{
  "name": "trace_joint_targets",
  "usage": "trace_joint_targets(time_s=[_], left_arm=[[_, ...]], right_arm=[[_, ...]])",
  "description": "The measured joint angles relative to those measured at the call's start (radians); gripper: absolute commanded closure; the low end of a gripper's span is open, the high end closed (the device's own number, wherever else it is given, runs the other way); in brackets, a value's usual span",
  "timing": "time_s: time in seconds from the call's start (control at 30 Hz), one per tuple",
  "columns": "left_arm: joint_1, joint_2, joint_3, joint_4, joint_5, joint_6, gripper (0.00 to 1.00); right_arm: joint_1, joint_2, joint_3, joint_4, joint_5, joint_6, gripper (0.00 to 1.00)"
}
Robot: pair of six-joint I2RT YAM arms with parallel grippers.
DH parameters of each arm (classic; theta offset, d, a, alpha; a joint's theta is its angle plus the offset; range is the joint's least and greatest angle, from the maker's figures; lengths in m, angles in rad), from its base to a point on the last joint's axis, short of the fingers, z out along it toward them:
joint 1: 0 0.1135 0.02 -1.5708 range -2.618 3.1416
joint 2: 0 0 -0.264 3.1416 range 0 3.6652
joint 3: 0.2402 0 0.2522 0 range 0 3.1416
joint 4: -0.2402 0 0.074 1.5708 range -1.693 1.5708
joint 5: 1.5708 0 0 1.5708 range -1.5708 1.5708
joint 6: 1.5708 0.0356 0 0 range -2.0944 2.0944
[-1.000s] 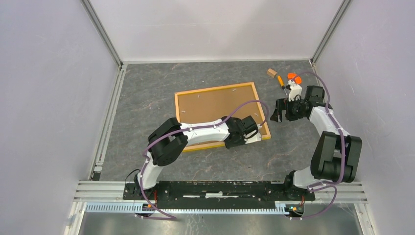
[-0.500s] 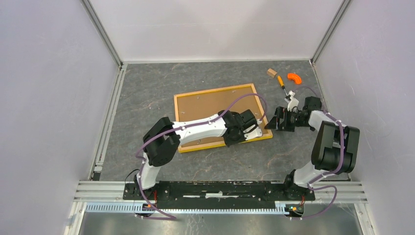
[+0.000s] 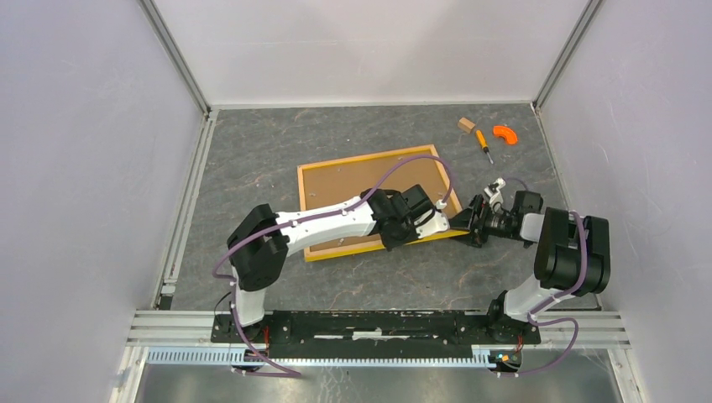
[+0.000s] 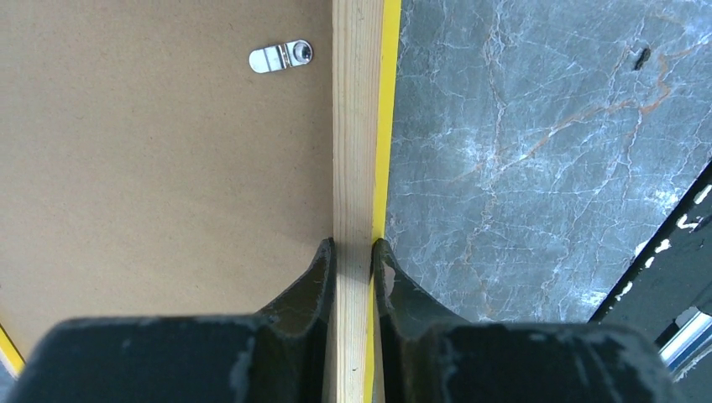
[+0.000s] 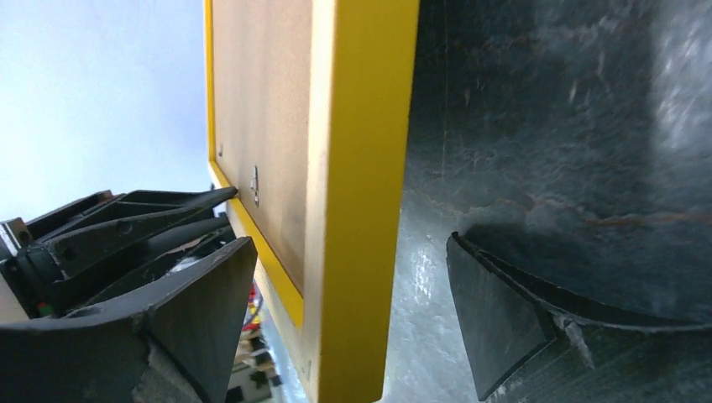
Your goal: Take the photo out of the frame
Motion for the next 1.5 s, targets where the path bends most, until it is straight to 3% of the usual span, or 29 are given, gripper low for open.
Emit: trace_joint_targets(time_s=[0.2,0.43,0.87,1.17,1.5], left_arm=[[0.000,-0.026,-0.035,0.027,0.009,0.001,0.98],[0.000,-0.045,-0.094,0.076,0.024,0.021,0.98],[0.000,-0.130,-0.194,0.127,0.056,0.072,0.98],[0.000,-0.184,-0.261,0.151,0.083,0.090,0.98],[0.000,-0.229,-0.322,0.160,0.100,0.137,0.98]], right_arm=[[0.000,0.020,-0.110,0.214,-0.062,0.229,0.23],[0.002,0.056,-0.126,0.324,-0.090,0.340,0.27],[0.078,0.084,-0.129,0.391,-0.159,0.402,0.38],[0.097,0.113,-0.129,0.407,-0.191,0.418,0.25],[0.157,0.115,-0.124,0.416,-0.216,0.419,0.41]])
